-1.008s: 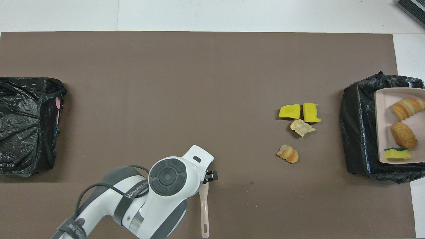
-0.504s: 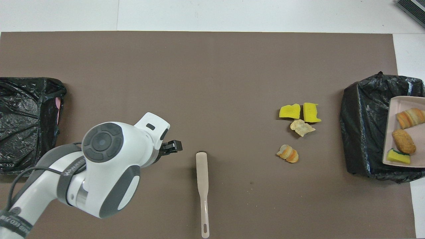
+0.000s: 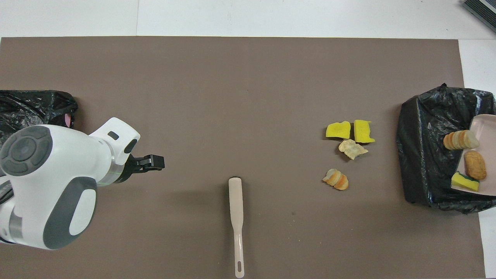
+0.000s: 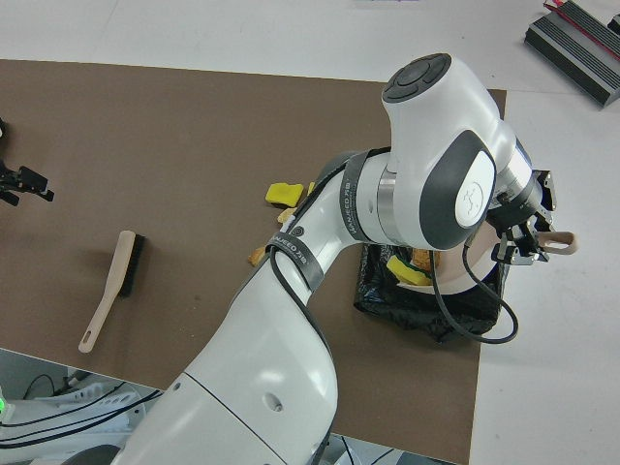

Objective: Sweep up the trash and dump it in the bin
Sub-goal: 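Tip the dustpan over the black bag with the right gripper, then bring the empty dustpan back and set it down with the right gripper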

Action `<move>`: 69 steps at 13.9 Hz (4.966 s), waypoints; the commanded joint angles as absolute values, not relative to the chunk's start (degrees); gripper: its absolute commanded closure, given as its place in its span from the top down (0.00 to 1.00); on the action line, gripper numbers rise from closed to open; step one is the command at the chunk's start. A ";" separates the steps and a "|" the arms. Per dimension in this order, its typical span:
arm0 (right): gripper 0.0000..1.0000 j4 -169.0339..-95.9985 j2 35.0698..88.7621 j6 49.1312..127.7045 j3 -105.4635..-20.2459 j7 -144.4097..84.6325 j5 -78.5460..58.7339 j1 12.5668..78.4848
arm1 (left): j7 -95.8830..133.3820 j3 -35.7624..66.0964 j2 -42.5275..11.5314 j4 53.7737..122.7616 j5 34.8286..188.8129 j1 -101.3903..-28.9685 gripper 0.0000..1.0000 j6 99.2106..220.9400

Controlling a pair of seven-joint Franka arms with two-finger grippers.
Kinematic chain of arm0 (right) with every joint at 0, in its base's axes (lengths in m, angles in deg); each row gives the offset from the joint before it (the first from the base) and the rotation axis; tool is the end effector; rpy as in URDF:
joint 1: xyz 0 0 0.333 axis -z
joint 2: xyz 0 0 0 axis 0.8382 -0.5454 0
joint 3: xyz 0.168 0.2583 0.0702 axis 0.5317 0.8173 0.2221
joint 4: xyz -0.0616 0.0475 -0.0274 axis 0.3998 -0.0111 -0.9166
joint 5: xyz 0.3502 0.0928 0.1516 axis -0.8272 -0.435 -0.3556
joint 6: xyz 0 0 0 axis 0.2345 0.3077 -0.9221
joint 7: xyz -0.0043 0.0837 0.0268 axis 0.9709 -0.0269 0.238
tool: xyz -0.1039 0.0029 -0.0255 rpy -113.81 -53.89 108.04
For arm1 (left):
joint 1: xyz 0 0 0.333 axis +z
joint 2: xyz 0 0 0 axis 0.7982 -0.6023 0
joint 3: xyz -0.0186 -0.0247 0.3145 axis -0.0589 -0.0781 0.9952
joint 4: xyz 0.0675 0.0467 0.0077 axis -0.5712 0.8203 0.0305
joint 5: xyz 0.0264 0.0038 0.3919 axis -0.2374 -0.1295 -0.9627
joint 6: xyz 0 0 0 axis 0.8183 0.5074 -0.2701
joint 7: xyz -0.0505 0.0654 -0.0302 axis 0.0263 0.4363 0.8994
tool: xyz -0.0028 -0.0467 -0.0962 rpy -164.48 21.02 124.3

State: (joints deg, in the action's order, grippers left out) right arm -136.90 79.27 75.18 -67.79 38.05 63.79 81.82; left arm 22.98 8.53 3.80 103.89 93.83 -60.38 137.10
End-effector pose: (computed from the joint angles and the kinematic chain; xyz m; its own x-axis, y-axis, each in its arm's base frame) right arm 0.4894 -0.2646 0.5387 0.3399 0.6682 -0.6618 0.9148 -0.3981 0.0679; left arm 0.4753 -0.1564 0.4600 0.9944 0.1001 -0.0341 0.1026 -0.9915 0.0797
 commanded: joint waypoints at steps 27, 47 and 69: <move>0.00 -126.23 79.98 61.27 -65.49 25.43 40.92 73.49 | 5.06 10.73 1.95 74.36 88.71 -43.56 1.00 109.87; 0.00 -126.33 66.37 79.09 -65.49 -57.11 15.94 38.69 | 7.52 10.72 1.41 69.50 88.79 -47.43 1.00 108.44; 1.00 -123.51 54.57 88.52 -65.66 -67.60 16.64 29.79 | 7.44 10.46 2.12 70.92 89.14 -48.31 1.00 109.05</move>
State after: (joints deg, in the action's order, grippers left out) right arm -123.37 52.27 91.79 -65.62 -68.99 17.07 29.08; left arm 6.92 10.20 1.22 70.10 89.75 -47.74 108.61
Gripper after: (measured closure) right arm 0.000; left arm 0.000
